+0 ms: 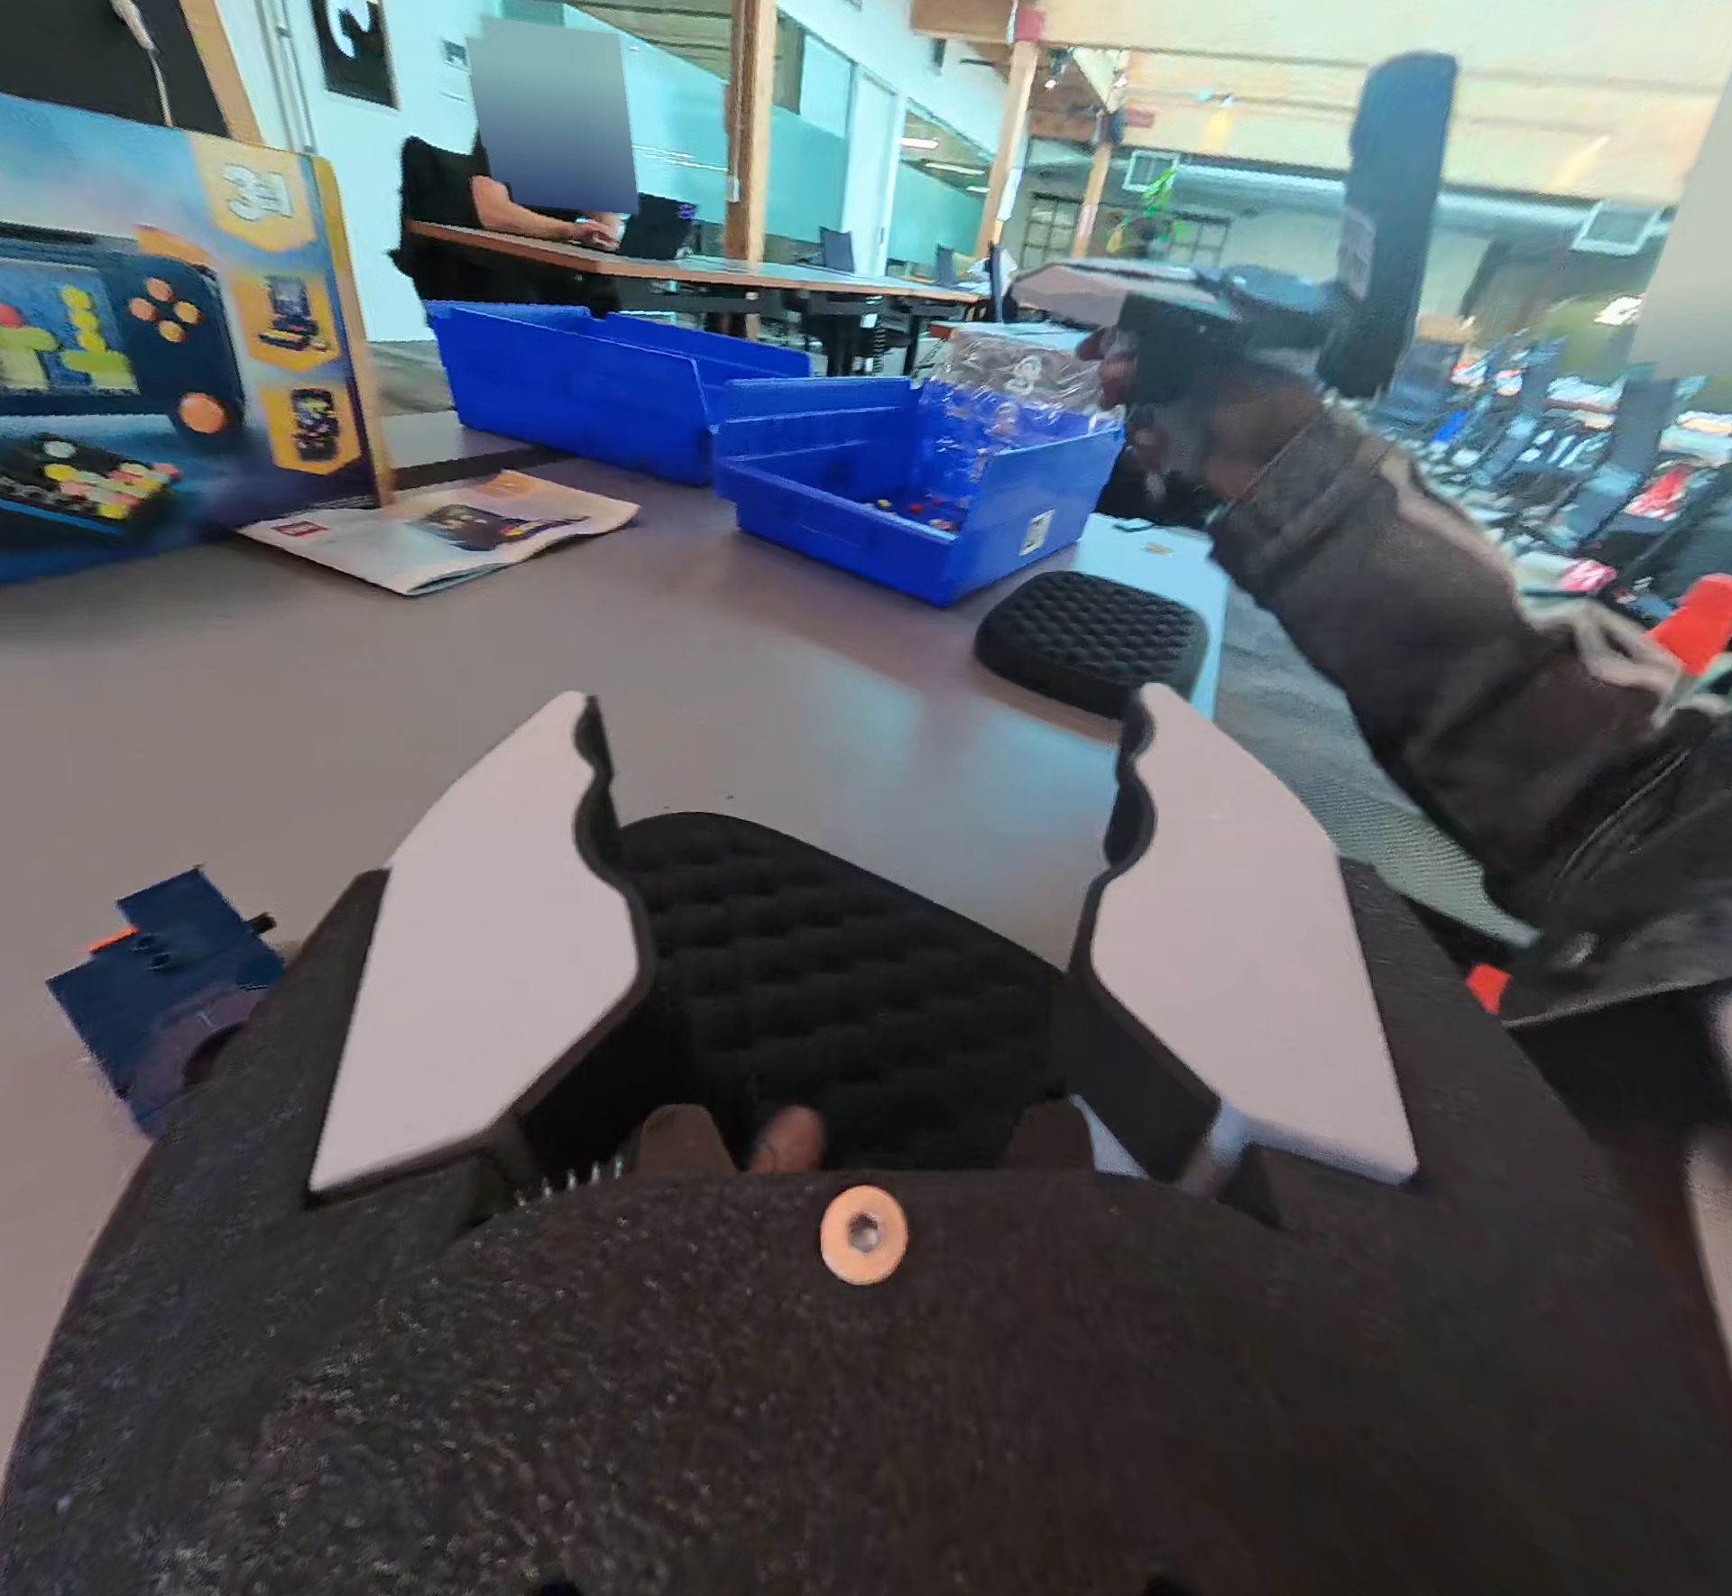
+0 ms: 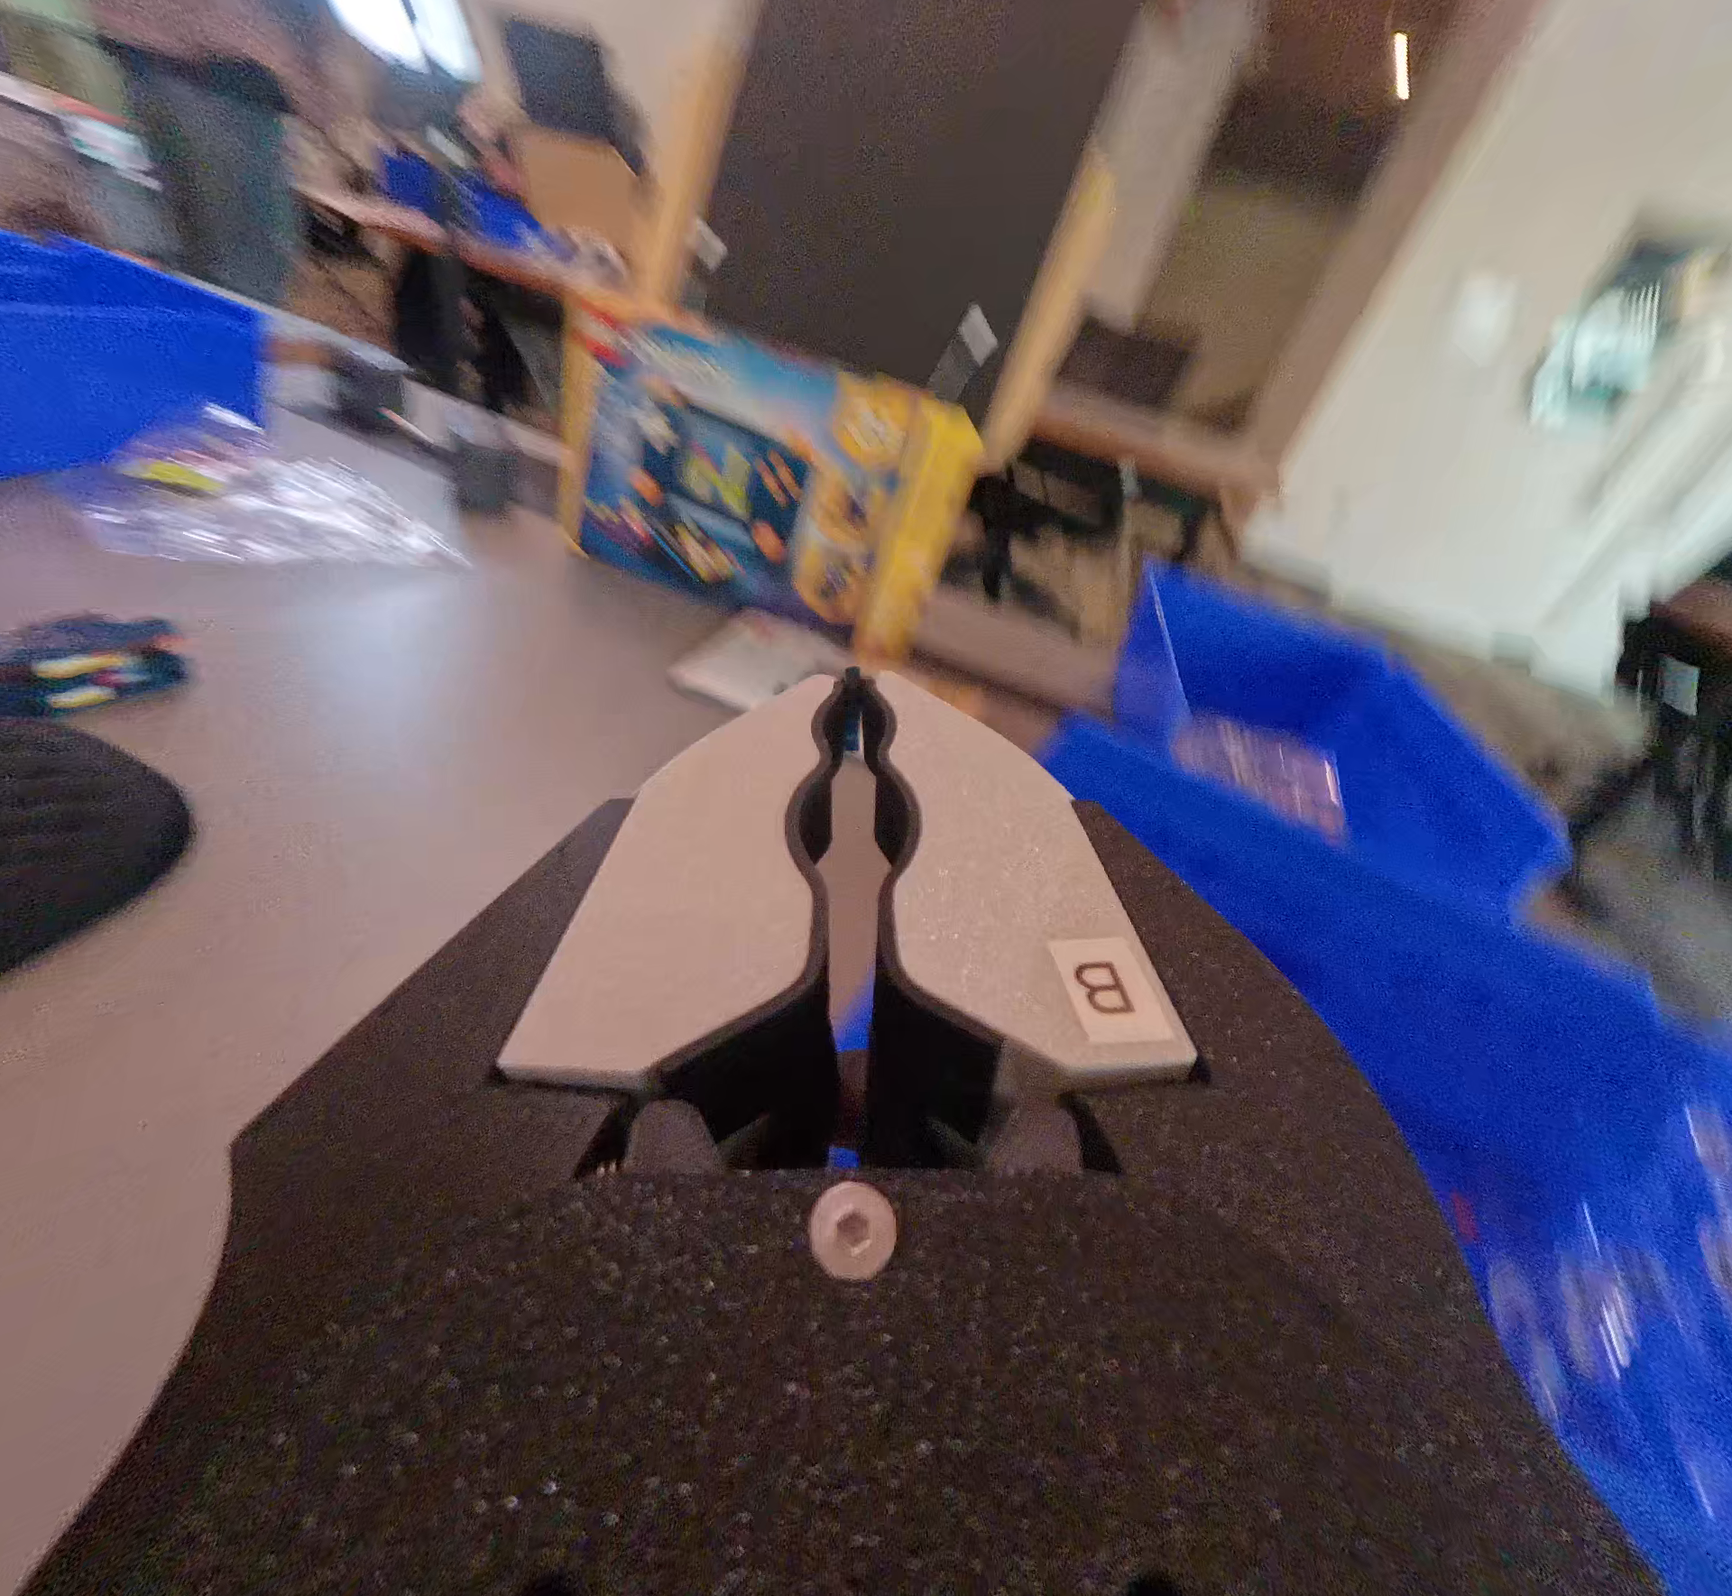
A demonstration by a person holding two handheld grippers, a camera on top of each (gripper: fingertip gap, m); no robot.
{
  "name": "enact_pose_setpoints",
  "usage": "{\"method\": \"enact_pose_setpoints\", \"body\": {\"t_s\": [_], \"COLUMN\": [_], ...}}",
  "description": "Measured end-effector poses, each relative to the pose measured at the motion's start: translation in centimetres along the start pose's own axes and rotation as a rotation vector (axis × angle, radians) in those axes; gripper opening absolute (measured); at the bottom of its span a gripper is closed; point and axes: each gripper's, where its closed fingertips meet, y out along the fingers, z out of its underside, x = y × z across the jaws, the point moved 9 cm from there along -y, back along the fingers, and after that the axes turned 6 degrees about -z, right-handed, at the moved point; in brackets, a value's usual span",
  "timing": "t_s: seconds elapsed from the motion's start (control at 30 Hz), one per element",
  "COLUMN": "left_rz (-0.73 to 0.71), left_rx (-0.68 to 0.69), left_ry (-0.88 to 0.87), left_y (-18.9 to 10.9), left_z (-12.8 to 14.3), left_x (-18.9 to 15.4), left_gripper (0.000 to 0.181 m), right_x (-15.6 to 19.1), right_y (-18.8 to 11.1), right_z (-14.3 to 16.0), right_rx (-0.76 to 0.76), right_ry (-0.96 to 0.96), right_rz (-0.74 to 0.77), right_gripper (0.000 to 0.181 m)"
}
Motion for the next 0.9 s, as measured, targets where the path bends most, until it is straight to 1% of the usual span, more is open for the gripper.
{"method": "enact_pose_setpoints", "body": {"t_s": [0.03, 0.07, 0.13, 0.2, 0.27, 0.33, 0.37, 0.43, 0.53, 0.57, 0.6, 0.63, 0.67, 0.7, 0.73, 0.8, 0.9], "left_rz": [-0.010, -0.009, -0.003, 0.006, 0.009, 0.003, -0.004, -0.005, -0.008, -0.006, -0.006, -0.003, 0.006, 0.025, 0.049, 0.086, 0.115], "left_rx": [0.002, 0.008, 0.024, 0.056, 0.089, 0.110, 0.113, 0.118, 0.131, 0.135, 0.136, 0.135, 0.130, 0.119, 0.099, 0.041, -0.099], "left_ry": [0.025, 0.046, 0.072, 0.084, 0.094, 0.084, 0.066, 0.033, 0.017, 0.017, 0.016, 0.018, 0.021, 0.029, 0.036, 0.049, 0.031], "left_y": [0.2, 0.3, 0.7, 0.9, 1.0, 1.0, 1.0, 1.0, 1.1, 1.1, 1.1, 1.1, 1.1, 1.1, 1.0, 0.6, -0.3], "left_z": [0.2, 0.5, 1.0, 1.5, 1.6, 1.7, 1.7, 1.7, 1.8, 1.8, 1.8, 1.8, 1.8, 1.6, 1.4, 0.4, -1.7], "left_x": [0.0, -0.1, -0.2, -0.3, -0.4, -0.3, -0.3, -0.1, 0.0, 0.0, 0.1, 0.1, 0.0, -0.2, -0.4, -1.0, -1.5], "left_gripper": [0.112, 0.117, 0.120, 0.121, 0.120, 0.120, 0.119, 0.117, 0.116, 0.116, 0.115, 0.116, 0.120, 0.128, 0.143, 0.146, 0.146], "right_x": [-2.4, -4.3, -7.3, -9.0, -10.0, -10.4, -10.4, -10.6, -10.8, -10.5, -10.0, -9.2, -8.3, -7.3, -6.4, -4.3, -1.0], "right_y": [-0.2, -0.5, -1.1, -1.8, -2.3, -2.6, -2.6, -2.8, -3.7, -4.1, -4.3, -4.6, -4.9, -5.2, -5.5, -5.9, -6.5], "right_z": [1.2, 2.3, 4.1, 5.3, 6.1, 6.6, 6.8, 6.9, 7.0, 6.8, 6.3, 5.7, 5.1, 4.5, 3.9, 2.8, 1.0], "right_rx": [0.095, 0.164, 0.228, 0.265, 0.319, 0.363, 0.374, 0.373, 0.424, 0.390, 0.314, 0.209, 0.093, -0.008, -0.098, -0.252, -0.468], "right_ry": [0.095, 0.181, 0.293, 0.335, 0.359, 0.383, 0.387, 0.368, 0.286, 0.251, 0.204, 0.142, 0.086, 0.049, 0.030, -0.003, -0.070], "right_rz": [0.023, 0.044, 0.099, 0.161, 0.198, 0.184, 0.174, 0.184, 0.252, 0.259, 0.252, 0.232, 0.227, 0.248, 0.264, 0.241, 0.167], "right_gripper": [0.003, 0.003, 0.003, 0.006, 0.019, 0.032, 0.035, 0.036, 0.051, 0.059, 0.068, 0.076, 0.088, 0.101, 0.115, 0.147, 0.147]}}
